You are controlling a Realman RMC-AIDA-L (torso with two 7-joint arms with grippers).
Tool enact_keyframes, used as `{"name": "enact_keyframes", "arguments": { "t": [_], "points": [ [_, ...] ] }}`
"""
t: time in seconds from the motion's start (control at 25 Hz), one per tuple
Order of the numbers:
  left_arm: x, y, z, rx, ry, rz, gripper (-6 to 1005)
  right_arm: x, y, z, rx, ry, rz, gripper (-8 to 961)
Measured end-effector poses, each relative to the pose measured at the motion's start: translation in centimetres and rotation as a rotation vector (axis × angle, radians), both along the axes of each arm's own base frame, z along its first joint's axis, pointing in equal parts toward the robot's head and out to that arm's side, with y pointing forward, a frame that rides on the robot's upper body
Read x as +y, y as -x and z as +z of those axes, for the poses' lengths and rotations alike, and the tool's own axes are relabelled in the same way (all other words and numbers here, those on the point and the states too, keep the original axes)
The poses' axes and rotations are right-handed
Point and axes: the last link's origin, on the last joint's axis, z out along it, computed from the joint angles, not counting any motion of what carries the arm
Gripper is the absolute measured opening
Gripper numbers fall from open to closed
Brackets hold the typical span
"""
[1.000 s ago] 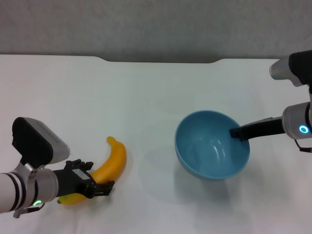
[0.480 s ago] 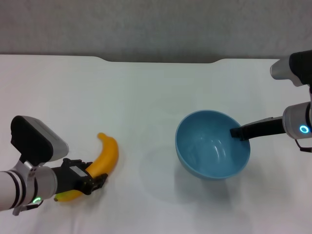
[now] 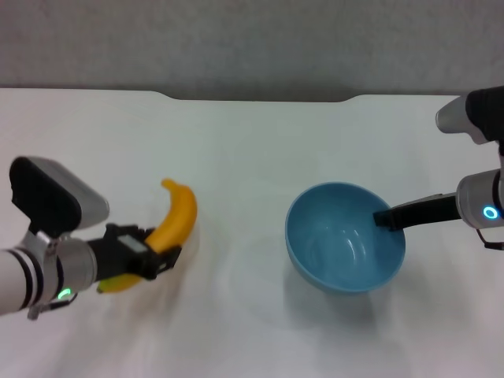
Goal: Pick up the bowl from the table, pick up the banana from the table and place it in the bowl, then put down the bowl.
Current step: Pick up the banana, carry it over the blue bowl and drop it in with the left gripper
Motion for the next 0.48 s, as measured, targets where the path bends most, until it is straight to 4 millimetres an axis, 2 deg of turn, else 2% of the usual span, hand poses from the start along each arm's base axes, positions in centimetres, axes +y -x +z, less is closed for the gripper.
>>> {"name": "enact_keyframes", "arguments": {
  "t": [0.12,0.36,0.48],
  "points": [
    [0.4,-1.2,1.0,-0.029,-0.041,-0.021,497,0.3,0.0,-0.3,-0.004,-0.006,-0.005,67],
    [1.2,-4.0,2.5,-0.103,-0.096,-0.049,497,1.8,1.4,-1.5,-0.011,0.015,0.0,69],
    [1.8,-6.5,3.1,-0.156,-0.111,-0.082,497,2.1,1.6,-2.0,-0.013,0.016,-0.015,70]
  ]
}}
